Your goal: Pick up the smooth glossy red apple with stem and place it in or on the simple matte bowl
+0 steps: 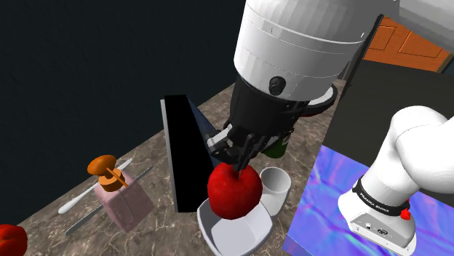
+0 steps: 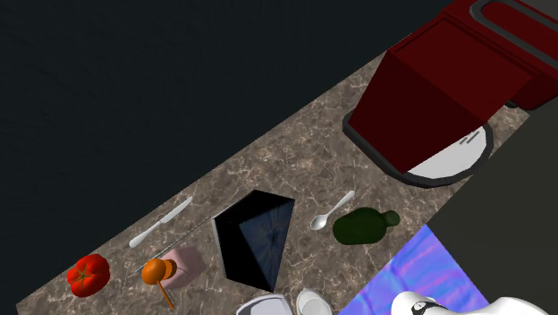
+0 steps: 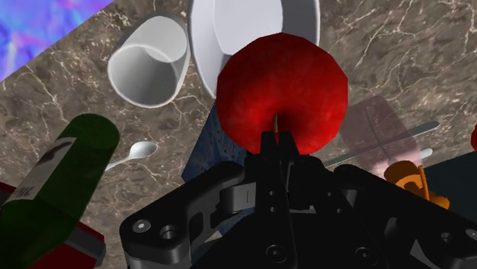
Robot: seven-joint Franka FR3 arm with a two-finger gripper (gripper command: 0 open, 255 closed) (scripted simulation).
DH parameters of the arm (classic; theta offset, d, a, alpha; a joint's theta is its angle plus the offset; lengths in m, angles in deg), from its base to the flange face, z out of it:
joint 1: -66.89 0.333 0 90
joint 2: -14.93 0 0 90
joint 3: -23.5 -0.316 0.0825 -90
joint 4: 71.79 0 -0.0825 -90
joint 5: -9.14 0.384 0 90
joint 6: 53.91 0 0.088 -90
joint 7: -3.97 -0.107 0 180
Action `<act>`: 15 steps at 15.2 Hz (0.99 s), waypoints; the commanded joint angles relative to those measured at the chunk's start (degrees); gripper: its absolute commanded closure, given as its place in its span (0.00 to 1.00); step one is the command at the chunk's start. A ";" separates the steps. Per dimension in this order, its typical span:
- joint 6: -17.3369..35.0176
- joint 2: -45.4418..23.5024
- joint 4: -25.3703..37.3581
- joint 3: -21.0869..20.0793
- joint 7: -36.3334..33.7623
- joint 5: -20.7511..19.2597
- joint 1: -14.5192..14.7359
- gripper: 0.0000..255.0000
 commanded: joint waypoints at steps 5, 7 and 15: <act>4.60 -0.22 -4.38 -0.89 -0.63 0.21 0.17 1.00; 6.12 -0.41 -5.74 -1.26 -0.90 0.23 0.19 1.00; 8.00 -0.72 -7.33 -1.75 -1.27 0.23 0.18 1.00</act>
